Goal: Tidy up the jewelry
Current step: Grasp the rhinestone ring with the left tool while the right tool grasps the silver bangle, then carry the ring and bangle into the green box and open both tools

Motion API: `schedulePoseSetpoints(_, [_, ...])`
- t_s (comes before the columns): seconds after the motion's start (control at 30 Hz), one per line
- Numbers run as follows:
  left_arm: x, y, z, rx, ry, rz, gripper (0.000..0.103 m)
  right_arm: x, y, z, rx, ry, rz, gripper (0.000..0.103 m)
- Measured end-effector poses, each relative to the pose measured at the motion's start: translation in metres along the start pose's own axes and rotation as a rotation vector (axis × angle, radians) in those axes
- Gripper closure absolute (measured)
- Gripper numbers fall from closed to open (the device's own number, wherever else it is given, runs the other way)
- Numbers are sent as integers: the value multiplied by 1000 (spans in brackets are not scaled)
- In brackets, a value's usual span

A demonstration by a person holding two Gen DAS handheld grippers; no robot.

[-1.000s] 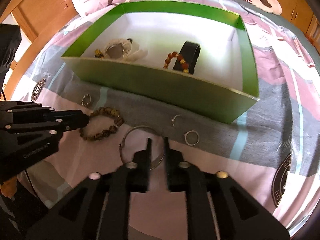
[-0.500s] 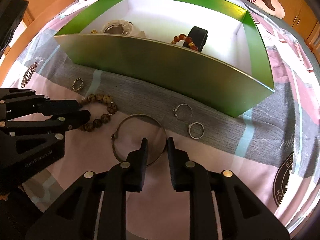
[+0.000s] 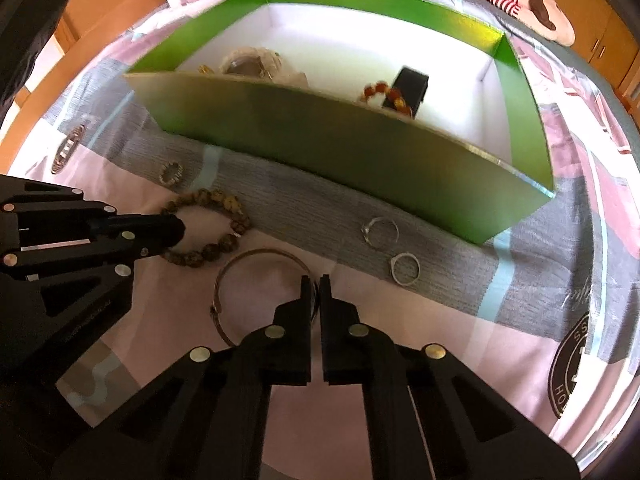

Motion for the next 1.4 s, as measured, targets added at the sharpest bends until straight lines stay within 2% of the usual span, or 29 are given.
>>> schedulePoseSetpoints(0.23, [17,-51,4,-75,-24,-104,102,17,-35,-8,21,32,-110,99])
schedulePoseSetpoints(0.4, [26,-76,19,-120,-66,-152,102,16,-40,-13,20,49,-118,99])
schedulePoseSetpoints(0.6, [22,-45,32,-96,-98,-71,101,20,-39,-28,5,83,-104,99])
schedulePoseSetpoints(0.67, [22,-34,43,-80,-116,-49,89,15,-38,-31,3,91,-96,99])
schedulePoseSetpoints(0.73, [20,-22,54,-62,-149,-25,87,12,-35,-31,5,93,-86,99])
schedulePoseSetpoints(0.8, [19,-11,60,-59,-177,-6,81,12,-34,-30,6,91,-82,99])
schedulePoseSetpoints(0.87, [19,-1,60,-66,-196,6,74,12,-35,-30,6,90,-84,99])
schedulePoseSetpoints(1.0, [23,11,52,-72,-196,4,66,12,-35,-32,4,91,-83,99])
schedulePoseSetpoints(1.1, [26,19,50,-33,-180,-2,68,11,-34,-35,1,98,-78,99])
schedulePoseSetpoints(1.13, [26,19,51,-6,-171,-9,80,11,-34,-36,1,102,-79,99])
schedulePoseSetpoints(1.17, [27,17,52,9,-168,-12,82,11,-35,-37,2,105,-81,99])
schedulePoseSetpoints(1.27, [26,7,52,-28,-183,-6,82,15,-43,-41,19,122,-102,99])
schedulePoseSetpoints(1.4, [28,-24,50,-59,-162,-57,82,23,-64,-46,37,139,-159,99])
Point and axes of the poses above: each gripper's, at about its wrist camera, not at the fingertips, and y roughly the way its jaws point, z to its left, x to its top, the point moved 10 cm from there along y, roughly the way its jaws point, and after that the axes turned 7 degrees about -y, right-handed, at the moved point
